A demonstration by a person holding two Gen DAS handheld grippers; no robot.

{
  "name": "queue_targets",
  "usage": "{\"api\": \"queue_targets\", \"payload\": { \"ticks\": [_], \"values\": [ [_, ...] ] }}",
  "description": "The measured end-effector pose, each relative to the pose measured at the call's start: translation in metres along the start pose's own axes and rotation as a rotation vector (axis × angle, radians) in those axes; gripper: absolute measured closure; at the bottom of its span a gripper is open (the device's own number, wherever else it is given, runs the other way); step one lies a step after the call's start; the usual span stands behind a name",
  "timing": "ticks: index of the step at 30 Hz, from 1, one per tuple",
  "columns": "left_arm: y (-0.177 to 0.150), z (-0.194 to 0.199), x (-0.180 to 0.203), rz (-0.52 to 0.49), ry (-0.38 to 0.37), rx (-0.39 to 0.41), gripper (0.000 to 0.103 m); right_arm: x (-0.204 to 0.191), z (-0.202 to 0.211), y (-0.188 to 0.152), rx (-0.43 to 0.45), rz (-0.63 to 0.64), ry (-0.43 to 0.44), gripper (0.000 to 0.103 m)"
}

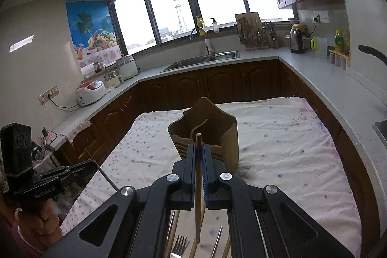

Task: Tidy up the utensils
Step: 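Lift both chopsticks and carry them over the wooden utensil holder with both tools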

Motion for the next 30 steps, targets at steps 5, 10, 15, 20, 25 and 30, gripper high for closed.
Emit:
{"api": "queue_targets", "payload": {
  "ticks": [5, 10, 15, 20, 25, 30],
  "values": [
    [0.008, 0.001, 0.000, 0.005, -0.004, 0.021, 0.102, 0.003, -0.002, 0.007, 0.019, -0.006, -0.007, 0.098],
    [0.024, -0.001, -0.001, 0.011, -0.013, 0.049, 0.102, 0.010, -0.004, 0.024, 0.050, -0.018, -0.015, 0.098],
    [0.051, -0.004, 0.000, 0.010, -0.025, 0.096, 0.102, 0.020, -0.006, 0.052, 0.102, -0.026, -0.032, 0.098],
    [0.082, -0.011, 0.003, -0.008, -0.030, 0.155, 0.102, 0.032, -0.009, 0.086, 0.166, -0.043, -0.048, 0.098],
    [0.112, -0.027, 0.008, -0.030, -0.035, 0.209, 0.102, 0.049, -0.020, 0.120, 0.224, -0.063, -0.080, 0.098],
    [0.130, -0.060, 0.008, -0.048, -0.021, 0.246, 0.102, 0.063, -0.040, 0.134, 0.249, -0.074, -0.107, 0.098]
  ]
}}
Point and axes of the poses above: each gripper's, at about its wrist camera, not at the fingertips, and z roughly against the way its jaws point, x to its right, y to its top, the point moved 6 cm from there along -z, roughly the way its jaws point, and after that the axes turned 11 degrees about z, right-handed, at the moved point
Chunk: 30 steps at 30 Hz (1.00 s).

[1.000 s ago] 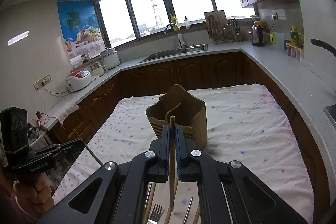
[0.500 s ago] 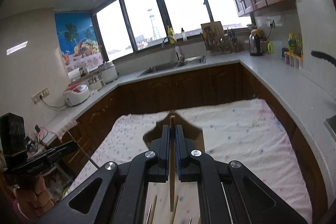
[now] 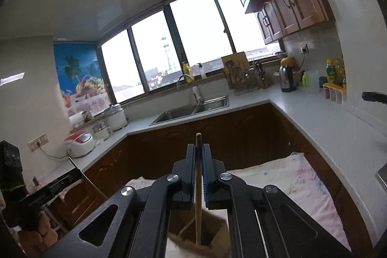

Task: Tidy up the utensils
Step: 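Lift both chopsticks and carry them over the wooden utensil holder with both tools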

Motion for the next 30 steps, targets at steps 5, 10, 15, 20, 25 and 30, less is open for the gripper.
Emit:
{"api": "queue_targets", "payload": {
  "ticks": [5, 10, 15, 20, 25, 30],
  "values": [
    [-0.010, -0.052, -0.016, 0.034, 0.021, -0.009, 0.102, 0.010, -0.027, -0.023, -0.004, -0.006, -0.032, 0.098],
    [-0.037, -0.102, -0.037, 0.096, 0.029, -0.060, 0.102, 0.020, -0.051, -0.060, -0.011, -0.043, -0.040, 0.098],
    [-0.051, -0.135, -0.050, 0.133, 0.045, -0.080, 0.102, 0.027, -0.061, -0.088, -0.012, -0.086, -0.041, 0.098],
    [-0.058, -0.160, -0.058, 0.151, 0.065, -0.114, 0.102, 0.031, -0.066, -0.100, -0.039, -0.106, -0.032, 0.098],
    [-0.061, -0.162, -0.064, 0.161, 0.071, -0.132, 0.101, 0.036, -0.067, -0.098, -0.065, -0.101, -0.031, 0.098],
    [-0.056, -0.161, -0.060, 0.158, 0.077, -0.140, 0.101, 0.037, -0.072, -0.104, -0.098, -0.129, -0.033, 0.097]
  ]
}}
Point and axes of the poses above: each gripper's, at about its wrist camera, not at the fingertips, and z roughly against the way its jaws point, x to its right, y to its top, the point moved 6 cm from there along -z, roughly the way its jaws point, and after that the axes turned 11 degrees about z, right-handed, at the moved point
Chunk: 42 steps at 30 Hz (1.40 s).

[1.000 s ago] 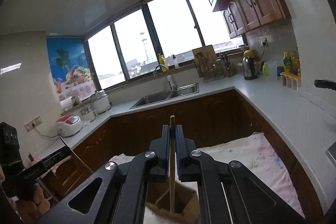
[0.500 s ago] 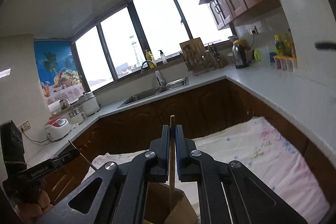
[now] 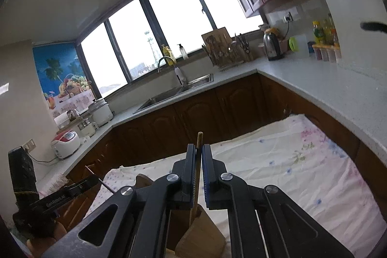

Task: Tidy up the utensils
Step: 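Lower both chopsticks into the holder and open both tools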

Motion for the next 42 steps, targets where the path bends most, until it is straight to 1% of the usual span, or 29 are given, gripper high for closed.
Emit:
{"api": "queue_targets", "payload": {
  "ticks": [5, 7, 8, 11, 12, 13, 14, 15, 16, 17, 18, 19, 20, 21, 22, 23, 24, 25, 26, 33, 36, 40, 42],
  "values": [
    [0.000, 0.005, 0.002, -0.006, 0.001, -0.004, 0.101, 0.003, -0.002, -0.001, -0.011, -0.006, 0.003, 0.097],
    [-0.005, 0.009, -0.001, -0.013, 0.000, -0.005, 0.101, 0.002, -0.002, -0.001, -0.013, 0.002, -0.001, 0.096],
    [-0.005, 0.009, 0.000, -0.020, -0.002, -0.008, 0.101, 0.001, -0.003, 0.000, -0.015, 0.006, 0.002, 0.093],
    [-0.006, 0.009, -0.001, -0.036, 0.008, -0.020, 0.100, 0.001, -0.002, 0.000, -0.015, 0.002, 0.009, 0.092],
    [-0.007, 0.010, 0.000, -0.037, 0.009, -0.023, 0.100, 0.000, -0.002, 0.000, -0.017, 0.002, 0.011, 0.091],
    [-0.008, 0.011, 0.000, -0.036, 0.012, -0.028, 0.095, 0.000, -0.001, 0.000, -0.020, 0.000, 0.011, 0.088],
    [-0.007, 0.012, 0.000, -0.035, 0.009, -0.031, 0.085, 0.000, 0.000, 0.001, -0.020, -0.006, 0.014, 0.072],
    [-0.007, 0.014, -0.001, -0.030, 0.010, -0.028, 0.080, 0.000, 0.002, 0.001, -0.015, -0.012, 0.020, 0.047],
    [-0.007, 0.018, -0.001, -0.025, 0.011, -0.022, 0.069, 0.000, 0.006, 0.001, -0.004, -0.018, 0.026, 0.038],
    [-0.007, 0.021, -0.002, -0.020, 0.010, -0.021, 0.063, 0.000, 0.009, 0.001, 0.006, -0.020, 0.026, 0.027],
    [-0.008, 0.025, -0.002, -0.015, 0.005, -0.019, 0.062, 0.000, 0.013, 0.002, 0.018, -0.021, 0.027, 0.025],
    [-0.008, 0.029, -0.002, -0.011, 0.002, -0.018, 0.057, -0.001, 0.016, 0.002, 0.021, -0.023, 0.030, 0.025],
    [-0.009, 0.034, -0.003, -0.005, 0.005, -0.018, 0.050, -0.002, 0.020, 0.002, 0.019, -0.027, 0.040, 0.022],
    [-0.009, 0.038, -0.004, -0.002, 0.004, -0.014, 0.048, -0.003, 0.025, 0.002, 0.018, -0.031, 0.048, 0.015],
    [-0.010, 0.045, -0.005, 0.000, 0.004, -0.009, 0.043, -0.004, 0.028, 0.001, 0.020, -0.033, 0.053, 0.013],
    [-0.012, 0.051, -0.007, 0.000, 0.011, -0.004, 0.034, -0.005, 0.035, 0.001, 0.027, -0.032, 0.058, 0.009],
    [-0.015, 0.058, -0.008, 0.003, 0.021, 0.002, 0.030, -0.007, 0.041, 0.000, 0.031, -0.028, 0.059, 0.008],
    [-0.017, 0.067, -0.011, 0.008, 0.034, 0.012, 0.023, -0.009, 0.047, -0.001, 0.034, -0.023, 0.060, 0.008],
    [-0.021, 0.074, -0.013, 0.010, 0.039, 0.016, 0.022, -0.012, 0.055, -0.003, 0.037, -0.014, 0.063, 0.007],
    [-0.054, 0.130, -0.023, 0.035, 0.066, 0.000, 0.021, -0.030, 0.095, -0.020, 0.024, 0.038, 0.070, 0.007],
    [-0.067, 0.154, -0.024, 0.038, 0.080, -0.002, 0.021, -0.034, 0.112, -0.029, 0.018, 0.055, 0.061, 0.006],
    [-0.083, 0.183, -0.026, 0.051, 0.091, -0.008, 0.021, -0.037, 0.134, -0.046, 0.013, 0.067, 0.024, 0.005],
    [-0.093, 0.194, -0.026, 0.060, 0.086, -0.017, 0.021, -0.038, 0.142, -0.053, 0.005, 0.074, 0.019, 0.005]
  ]
}}
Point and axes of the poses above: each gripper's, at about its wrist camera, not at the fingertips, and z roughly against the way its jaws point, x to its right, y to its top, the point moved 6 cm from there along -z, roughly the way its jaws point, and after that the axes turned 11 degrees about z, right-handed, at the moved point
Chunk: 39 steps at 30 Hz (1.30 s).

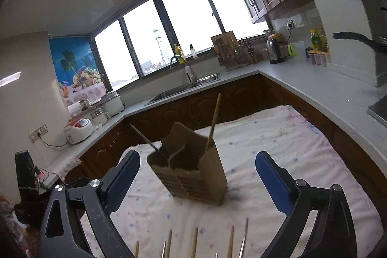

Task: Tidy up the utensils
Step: 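Lower both chopsticks into the holder and open both tools, then move both tools back down to the remaining utensils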

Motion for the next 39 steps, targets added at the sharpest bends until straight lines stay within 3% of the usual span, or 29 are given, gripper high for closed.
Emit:
{"api": "queue_targets", "payload": {
  "ticks": [7, 17, 32, 34, 36, 39],
  "values": [
    [-0.028, 0.021, -0.008, 0.003, 0.031, -0.067, 0.021, 0.002, 0.023, -0.027, -0.050, 0.008, -0.018, 0.005],
    [-0.041, 0.040, -0.011, 0.006, 0.068, -0.112, 0.021, 0.005, 0.032, -0.066, -0.123, 0.028, -0.024, 0.005],
    [-0.060, 0.021, -0.012, -0.035, 0.128, -0.199, 0.022, 0.000, 0.016, -0.090, -0.209, 0.057, -0.010, 0.006],
    [-0.064, 0.015, -0.011, -0.048, 0.137, -0.218, 0.023, -0.001, 0.009, -0.095, -0.232, 0.056, 0.003, 0.012],
    [-0.070, 0.007, -0.010, -0.061, 0.145, -0.243, 0.023, -0.002, -0.001, -0.104, -0.272, 0.056, 0.009, 0.026],
    [-0.077, -0.007, -0.010, -0.067, 0.157, -0.280, 0.033, -0.002, -0.018, -0.119, -0.342, 0.043, 0.033, 0.042]
  ]
}}
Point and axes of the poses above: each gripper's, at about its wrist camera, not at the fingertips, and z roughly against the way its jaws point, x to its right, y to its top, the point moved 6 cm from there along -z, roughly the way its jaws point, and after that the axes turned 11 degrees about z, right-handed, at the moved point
